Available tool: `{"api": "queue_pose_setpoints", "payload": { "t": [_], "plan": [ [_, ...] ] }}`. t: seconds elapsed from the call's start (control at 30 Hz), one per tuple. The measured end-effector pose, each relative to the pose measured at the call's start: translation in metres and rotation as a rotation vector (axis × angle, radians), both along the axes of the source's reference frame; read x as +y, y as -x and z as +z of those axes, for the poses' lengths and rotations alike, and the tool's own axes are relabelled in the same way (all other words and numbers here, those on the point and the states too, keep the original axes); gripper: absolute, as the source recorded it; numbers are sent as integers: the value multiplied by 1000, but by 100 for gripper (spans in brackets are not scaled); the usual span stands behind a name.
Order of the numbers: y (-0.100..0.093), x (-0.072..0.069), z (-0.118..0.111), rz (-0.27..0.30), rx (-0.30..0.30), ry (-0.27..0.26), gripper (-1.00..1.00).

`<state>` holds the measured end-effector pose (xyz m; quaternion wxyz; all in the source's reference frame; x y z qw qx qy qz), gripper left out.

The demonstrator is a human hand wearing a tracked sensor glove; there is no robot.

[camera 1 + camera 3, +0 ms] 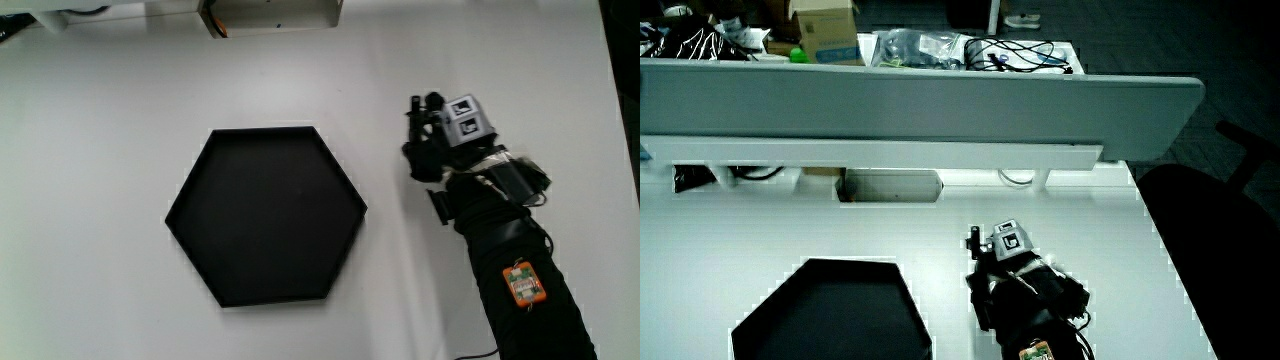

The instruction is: Place black tape on desk

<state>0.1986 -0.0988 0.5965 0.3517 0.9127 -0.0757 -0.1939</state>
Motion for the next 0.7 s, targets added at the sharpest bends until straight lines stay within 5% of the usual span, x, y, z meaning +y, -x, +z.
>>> {"api": "queue_pose_setpoints", "payload": {
  "t": [0.27,0.5,0.7],
  "plan": [
    [0,4,16,12,29,46,0],
    [-4,7,14,14,66,14,0],
    [-5,10,27,48,50,87,0]
  ]
}}
